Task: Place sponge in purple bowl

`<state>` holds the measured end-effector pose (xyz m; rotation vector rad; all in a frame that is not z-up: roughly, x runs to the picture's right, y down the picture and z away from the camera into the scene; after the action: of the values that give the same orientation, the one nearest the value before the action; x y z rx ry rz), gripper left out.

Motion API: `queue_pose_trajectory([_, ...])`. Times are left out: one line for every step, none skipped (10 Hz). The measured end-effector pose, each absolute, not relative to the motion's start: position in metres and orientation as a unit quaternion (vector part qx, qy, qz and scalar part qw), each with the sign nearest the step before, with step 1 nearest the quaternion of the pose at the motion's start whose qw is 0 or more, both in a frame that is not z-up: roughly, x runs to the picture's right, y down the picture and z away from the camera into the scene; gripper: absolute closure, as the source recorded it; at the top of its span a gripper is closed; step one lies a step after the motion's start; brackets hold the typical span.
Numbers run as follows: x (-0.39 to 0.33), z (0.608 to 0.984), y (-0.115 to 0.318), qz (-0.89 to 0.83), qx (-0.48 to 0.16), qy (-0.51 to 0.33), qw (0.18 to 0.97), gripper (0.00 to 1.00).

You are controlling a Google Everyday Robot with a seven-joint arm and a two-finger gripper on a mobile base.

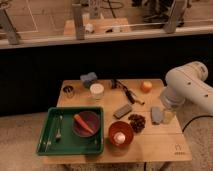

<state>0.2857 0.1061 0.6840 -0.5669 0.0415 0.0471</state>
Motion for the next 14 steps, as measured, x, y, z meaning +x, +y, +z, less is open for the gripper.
queue_pose_trajectory([0.2857,0.684,0.106,0.023,-0.28,0.02,0.96,0.2])
queue_pose_trajectory([0.2857,0.684,0.1061,0.023,-0.28,0.02,0.96,0.2])
queue_pose_trajectory([0.2857,0.6841,0.1061,0.023,-0.28,0.02,0.96,0.2])
queue_pose_trajectory([0.2857,0.684,0.1061,0.023,-0.28,0.02,0.96,0.2])
queue_pose_trajectory([0.2857,0.684,0.1061,0.023,-0.28,0.02,0.96,0.2])
queue_pose_trajectory([0.2857,0.6841,0.1061,0.023,-0.28,0.02,0.96,0.2])
queue_pose_trajectory([0.2857,0.6841,0.1061,0.023,-0.28,0.02,0.96,0.2])
queue_pose_trajectory([0.2857,0.684,0.106,0.023,-0.28,0.02,0.96,0.2])
queue_pose_trajectory([0.2857,0.6841,0.1061,0.023,-0.28,0.02,0.96,0.2])
queue_pose_trajectory([0.2857,0.684,0.1061,0.023,-0.28,0.02,0.96,0.2])
queue_pose_trajectory([0.2857,0.684,0.1061,0.023,-0.28,0.02,0.96,0.2])
queue_pose_trajectory([0.2857,0.684,0.1061,0.023,-0.28,0.02,0.96,0.2])
queue_pose_trajectory([0.2857,0.6841,0.106,0.023,-0.28,0.02,0.96,0.2])
queue_pose_trajectory([0.2857,0.684,0.1061,0.023,-0.28,0.02,0.96,0.2])
